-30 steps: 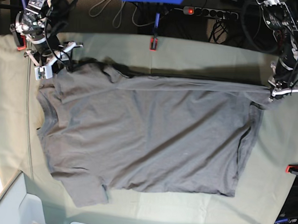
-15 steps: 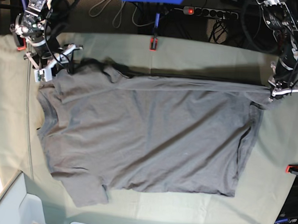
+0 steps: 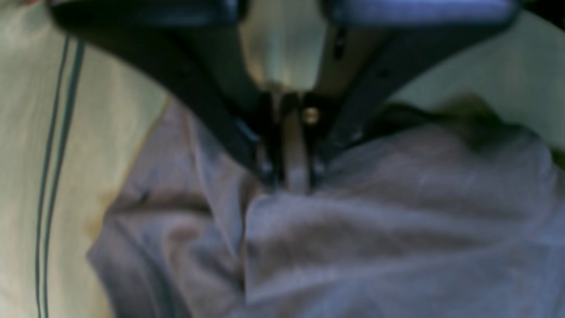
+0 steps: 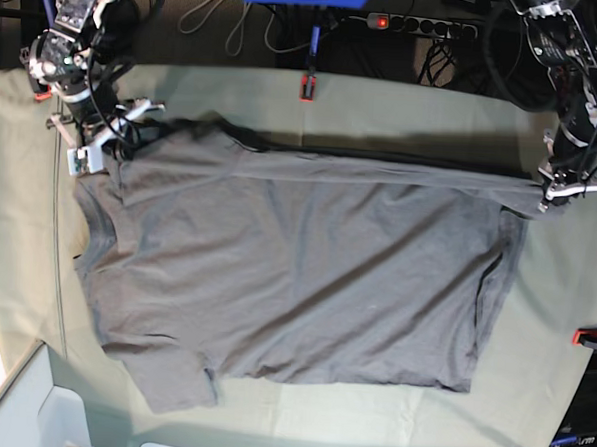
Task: Layout the t-shirt on the table in an organized manner, then fold the t-shirt properly
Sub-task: 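Grasp the shirt side edge near the collar with the right gripper, then lift the shirt side edge with both grippers and fold it over the body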
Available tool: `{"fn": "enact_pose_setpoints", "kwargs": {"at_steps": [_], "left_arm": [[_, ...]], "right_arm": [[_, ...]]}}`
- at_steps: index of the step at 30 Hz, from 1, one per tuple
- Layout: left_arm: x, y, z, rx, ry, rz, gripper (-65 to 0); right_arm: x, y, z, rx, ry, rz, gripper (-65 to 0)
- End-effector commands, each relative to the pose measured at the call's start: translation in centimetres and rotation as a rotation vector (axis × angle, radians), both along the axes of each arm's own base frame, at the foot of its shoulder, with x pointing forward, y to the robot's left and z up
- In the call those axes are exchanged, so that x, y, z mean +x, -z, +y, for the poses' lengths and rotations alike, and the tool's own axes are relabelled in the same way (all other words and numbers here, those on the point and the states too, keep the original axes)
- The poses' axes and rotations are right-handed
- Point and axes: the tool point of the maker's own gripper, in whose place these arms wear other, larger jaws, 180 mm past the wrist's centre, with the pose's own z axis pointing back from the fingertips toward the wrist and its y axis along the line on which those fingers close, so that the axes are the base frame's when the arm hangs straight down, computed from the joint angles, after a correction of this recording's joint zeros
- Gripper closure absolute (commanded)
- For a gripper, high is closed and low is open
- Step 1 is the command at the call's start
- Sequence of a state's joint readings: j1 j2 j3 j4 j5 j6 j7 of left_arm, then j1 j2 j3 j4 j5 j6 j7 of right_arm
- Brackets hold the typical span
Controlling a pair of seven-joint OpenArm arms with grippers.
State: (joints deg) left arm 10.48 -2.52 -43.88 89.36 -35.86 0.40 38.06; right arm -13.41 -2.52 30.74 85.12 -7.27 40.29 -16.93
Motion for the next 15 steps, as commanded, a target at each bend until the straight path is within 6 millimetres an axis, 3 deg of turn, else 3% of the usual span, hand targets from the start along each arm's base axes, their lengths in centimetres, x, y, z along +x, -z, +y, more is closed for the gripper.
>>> {"fn": "enact_pose_setpoints", "kwargs": {"at_steps": [1, 11, 15], "left_arm": [[0.6, -1.4, 0.8, 0.033, -0.004, -0.038, -0.1], [0.5, -2.2, 1.0, 0.055, 0.001, -0.050, -0.1], [-0.6, -3.1, 1.1, 0.092, 0.013, -0.047, -0.1]], "right_arm": [[0.3, -1.0, -0.6, -0.011, 0.007, -0.039, 0.0], [-4.0, -3.4, -1.7, -0.115, -0.030, -0.030, 0.0], [-6.7, -4.2, -1.3, -0.123, -0.038, -0.007, 0.0]]}}
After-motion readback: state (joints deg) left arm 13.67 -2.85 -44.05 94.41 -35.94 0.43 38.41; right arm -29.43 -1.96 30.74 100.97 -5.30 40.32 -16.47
